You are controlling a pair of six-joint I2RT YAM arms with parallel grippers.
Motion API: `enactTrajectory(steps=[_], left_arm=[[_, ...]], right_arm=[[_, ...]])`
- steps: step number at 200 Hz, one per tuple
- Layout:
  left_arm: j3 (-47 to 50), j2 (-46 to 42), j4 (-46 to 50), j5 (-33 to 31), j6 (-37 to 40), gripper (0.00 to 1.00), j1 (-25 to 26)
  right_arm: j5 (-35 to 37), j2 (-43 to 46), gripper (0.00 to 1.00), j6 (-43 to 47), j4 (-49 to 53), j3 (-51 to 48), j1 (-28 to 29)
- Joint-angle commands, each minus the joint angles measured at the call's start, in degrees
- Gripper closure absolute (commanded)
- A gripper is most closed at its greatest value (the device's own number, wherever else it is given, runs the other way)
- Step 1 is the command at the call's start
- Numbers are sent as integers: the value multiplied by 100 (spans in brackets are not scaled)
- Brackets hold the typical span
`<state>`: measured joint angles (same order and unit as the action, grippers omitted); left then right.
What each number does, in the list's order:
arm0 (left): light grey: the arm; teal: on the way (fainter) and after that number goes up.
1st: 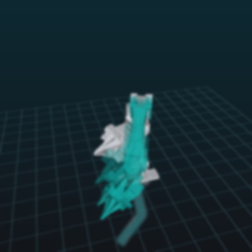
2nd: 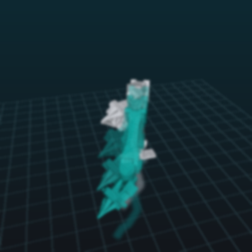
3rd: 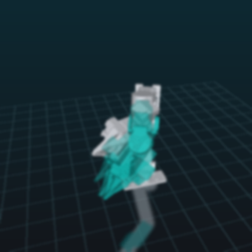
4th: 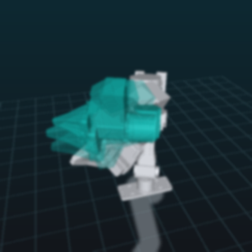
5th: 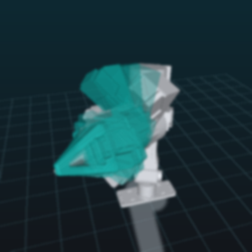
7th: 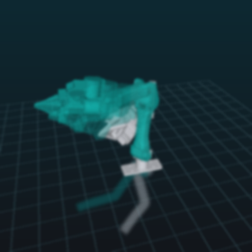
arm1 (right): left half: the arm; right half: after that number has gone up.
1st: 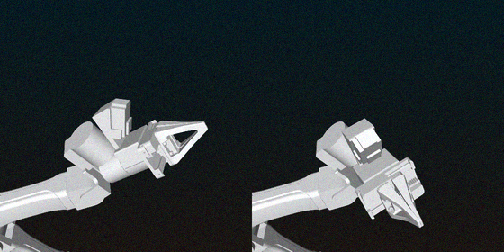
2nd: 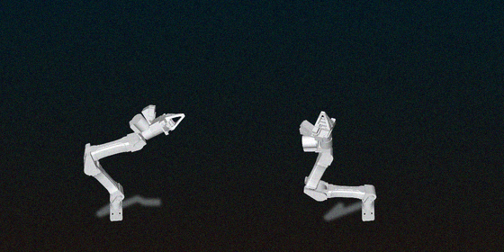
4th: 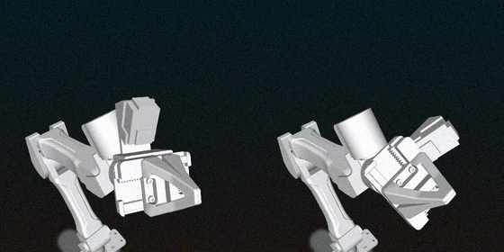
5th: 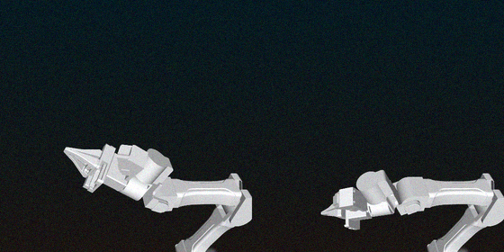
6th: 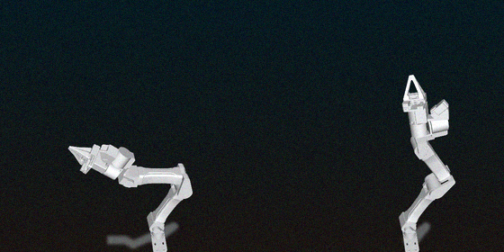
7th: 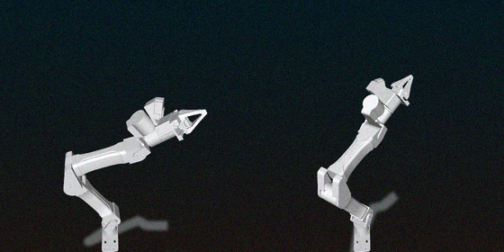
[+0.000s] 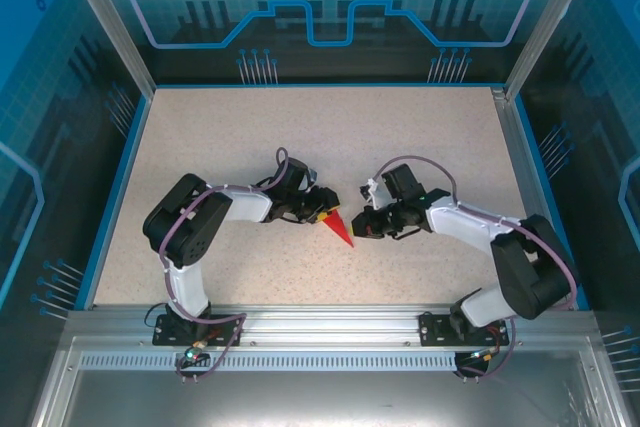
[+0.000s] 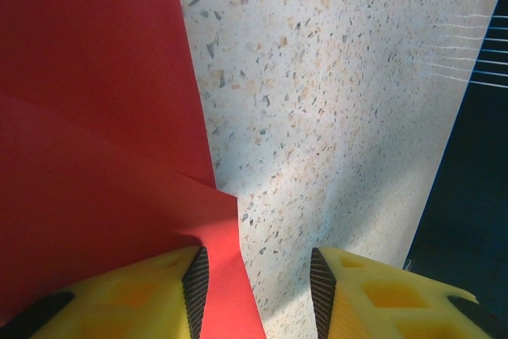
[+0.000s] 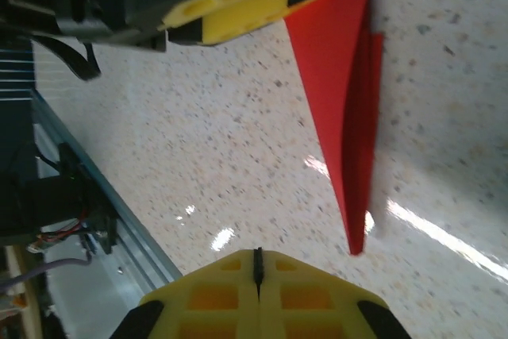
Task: Fold a paper plane with a square sheet of paper (pick it up from the middle)
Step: Fold the wing for the fifth time at the center of the table.
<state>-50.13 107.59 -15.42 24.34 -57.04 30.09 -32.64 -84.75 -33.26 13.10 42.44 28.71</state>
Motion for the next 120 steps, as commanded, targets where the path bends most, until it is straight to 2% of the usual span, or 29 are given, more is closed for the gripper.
enactTrajectory(steps=[1,35,69,104,120], left_arm=[[108,377,576,-457,53,58,-122],[130,377,527,-454,34,58,-122],[169,377,496,-439,28,58,-120],[203,359,496,-446,52,58,-125],[205,368,475,-439,33,58,-127]], right_arm=[[-464,-338,100,-523,-751,79,81],[-469,-883,100,-497,-743,359,108],[-796,-1405,100,-634,-1054,542,100],[-682,-1813,99,-559,-1036,728,100],[-442,-2034,100,-304,-664,766,90]])
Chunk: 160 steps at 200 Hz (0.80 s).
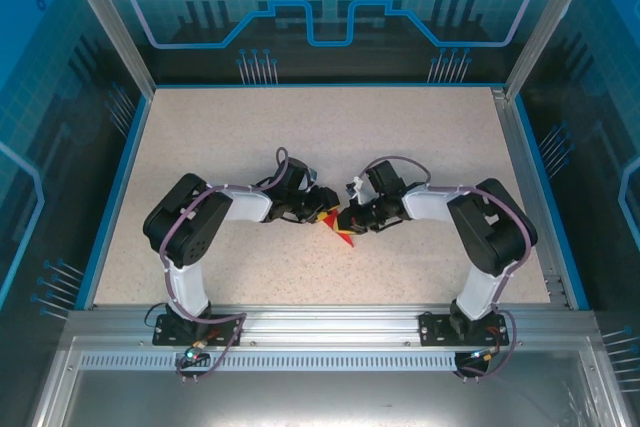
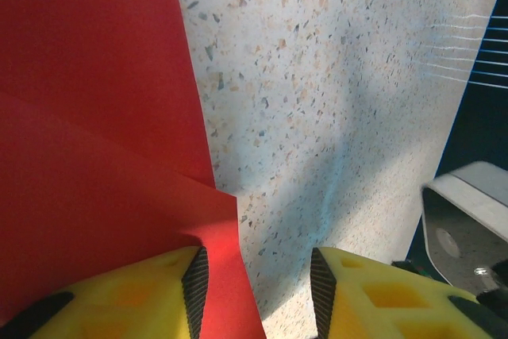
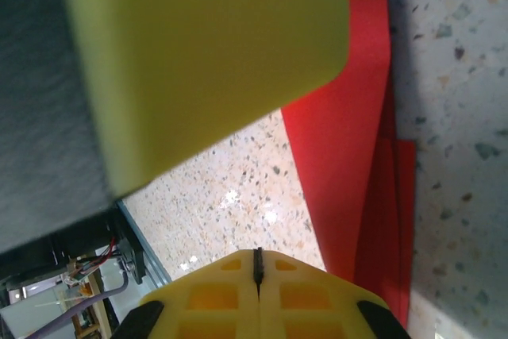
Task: Fold a paper plane with a square sheet of paper (pick it up from the middle)
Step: Fold the wing for the fifth time at the center of the table.
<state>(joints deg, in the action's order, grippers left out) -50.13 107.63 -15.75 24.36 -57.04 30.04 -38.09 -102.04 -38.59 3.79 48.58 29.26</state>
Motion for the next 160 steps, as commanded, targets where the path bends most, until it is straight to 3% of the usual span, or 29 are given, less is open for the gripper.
enactTrajectory(steps=[1,70,160], left_arm=[[201,363,509,-441,29,57,-122],[179,304,538,-450,131,57,-198],[102,206,441,-393,490,53,-603]], right_arm=[[123,-311,100,238,283,147,36],[377,-696,100,684,440,-695,-204],[497,-900,100,830,794,-547,-311]])
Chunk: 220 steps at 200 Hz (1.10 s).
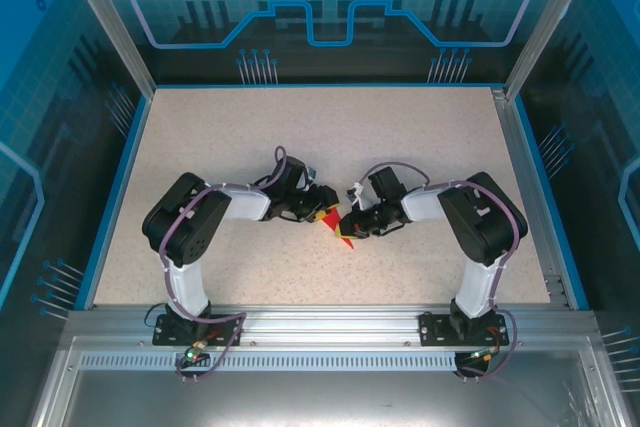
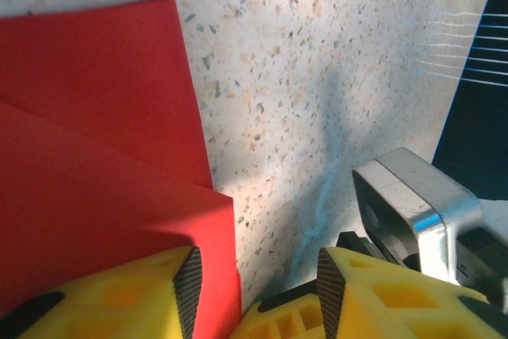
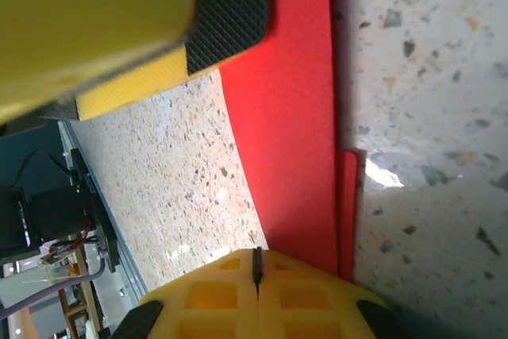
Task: Fold a paper plane with a square sheet of paper (pick it up from the middle)
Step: Fold the wing for the fifth time at the center of the table.
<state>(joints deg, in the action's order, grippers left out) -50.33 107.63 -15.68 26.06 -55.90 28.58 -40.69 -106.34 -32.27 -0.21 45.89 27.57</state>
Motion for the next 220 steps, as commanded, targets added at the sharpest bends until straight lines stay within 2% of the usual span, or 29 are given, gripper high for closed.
enactTrajectory(steps=[1,104,167,198,220], left_arm=[[121,205,434,-561,382,53,-462],[-180,372,765,-349,907,52,-1342],[-465,-111,1330,-286,1222,51,-1833],[-212,-878,1219,-70,1021,51,-1737],[-81,-1327,1214,-111,942,51,-1215]], right_arm=[[756,-476,100,201,1192,-280,-145],[555,-508,100,208,1207,-238,-173],[395,-511,100,231,1258,-68,-173],[327,-504,100,131,1179,-16,-170],[316,-507,100,55,1124,9,-169]])
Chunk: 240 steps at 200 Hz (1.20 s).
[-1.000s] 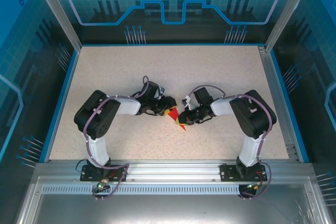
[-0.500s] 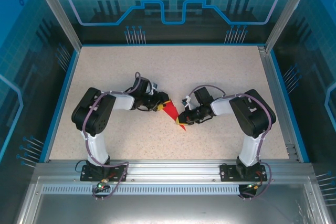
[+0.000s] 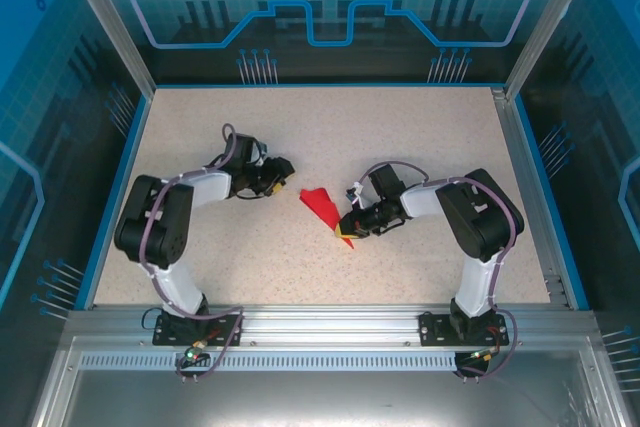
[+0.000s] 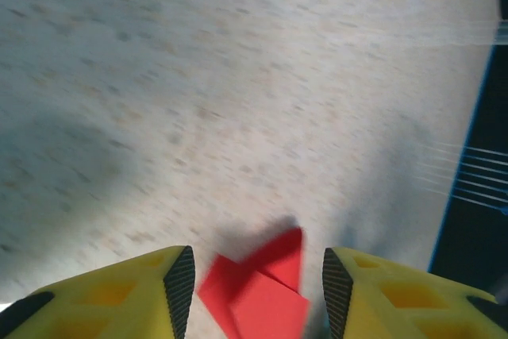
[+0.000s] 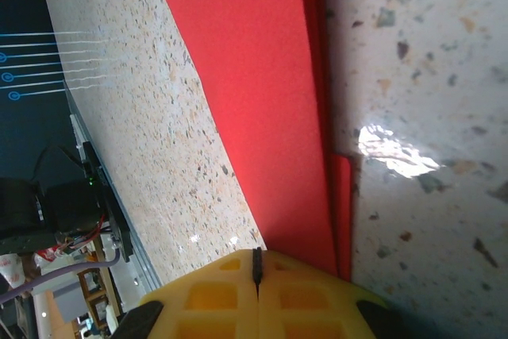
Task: Fold a paper plane with a square sheet of paper (pick it up from the middle)
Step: Fold the wing for the fifth time at the center of the table.
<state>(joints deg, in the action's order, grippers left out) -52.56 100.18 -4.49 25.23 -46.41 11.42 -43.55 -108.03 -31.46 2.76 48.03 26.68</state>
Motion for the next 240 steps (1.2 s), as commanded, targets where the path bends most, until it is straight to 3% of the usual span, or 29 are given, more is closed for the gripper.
enactTrajectory(steps=[1,30,56,83,154,199,240], left_arm=[[146,-589,96,-32,-12,51,528],[116,-372,-149,-22,-175,54,1398],[148,224,-663,24,-487,57,1762],[245,709,-1169,83,-799,57,1802],[183,1250,-483,-546,-840,62,1767],[224,1328,-459,-625,-960,62,1627],[154,1327,-346,-616,-895,61,1591]], right_arm=[[607,-336,100,-31,820,-201,-77],[602,-317,100,-138,716,-224,-79],[620,-316,100,-202,627,-268,-80],[605,-276,100,-257,552,-344,-87],[446,263,100,-88,865,-228,-68],[759,461,100,332,1275,-812,-71],[797,679,100,-43,1016,-1422,-92]])
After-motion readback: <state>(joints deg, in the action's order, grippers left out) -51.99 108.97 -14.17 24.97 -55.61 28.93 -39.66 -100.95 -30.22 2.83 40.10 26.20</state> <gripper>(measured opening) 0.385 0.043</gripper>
